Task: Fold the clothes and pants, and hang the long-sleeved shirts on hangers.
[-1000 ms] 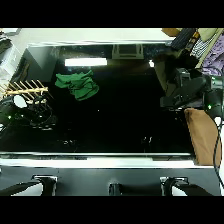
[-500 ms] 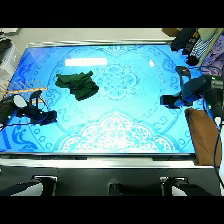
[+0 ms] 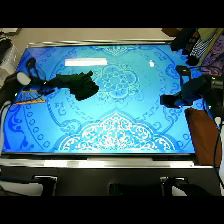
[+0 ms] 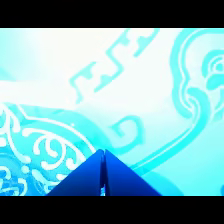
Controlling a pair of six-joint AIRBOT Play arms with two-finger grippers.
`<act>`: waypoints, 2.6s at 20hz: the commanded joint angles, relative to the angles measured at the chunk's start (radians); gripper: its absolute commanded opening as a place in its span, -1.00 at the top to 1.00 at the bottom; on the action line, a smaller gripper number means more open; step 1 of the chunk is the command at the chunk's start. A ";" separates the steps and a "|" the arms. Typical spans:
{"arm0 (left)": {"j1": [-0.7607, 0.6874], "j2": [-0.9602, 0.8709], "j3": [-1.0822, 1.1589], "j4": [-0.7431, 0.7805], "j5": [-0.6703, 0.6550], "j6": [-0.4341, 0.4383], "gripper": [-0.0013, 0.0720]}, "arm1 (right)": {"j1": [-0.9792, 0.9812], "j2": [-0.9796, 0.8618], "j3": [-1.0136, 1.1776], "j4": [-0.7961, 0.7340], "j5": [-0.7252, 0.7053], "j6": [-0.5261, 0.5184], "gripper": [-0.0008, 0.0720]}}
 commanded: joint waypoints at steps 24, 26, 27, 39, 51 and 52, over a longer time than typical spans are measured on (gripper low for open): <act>-0.766 -0.365 0.390 -0.194 -0.565 -0.060 0.92 | 0.001 0.256 0.001 0.000 -0.305 0.086 0.89; -0.777 -0.377 0.391 -0.169 -0.537 -0.081 0.74 | 0.001 0.320 0.001 0.000 -0.282 0.086 0.67; -0.758 -0.374 0.401 -0.165 -0.547 -0.081 -0.03 | 0.001 0.347 0.001 -0.002 -0.250 0.084 0.24; -0.021 0.069 0.301 0.013 -0.832 0.014 -0.88 | -0.003 0.043 -0.160 0.317 -0.141 0.051 -0.56; 0.218 0.312 -0.332 -0.394 -0.540 0.186 -0.88 | 0.002 -0.238 -0.307 0.600 0.120 0.016 0.04; 0.203 0.312 -0.372 -0.430 -0.487 0.209 -0.88 | 0.002 -0.238 -0.307 0.593 0.134 0.016 0.35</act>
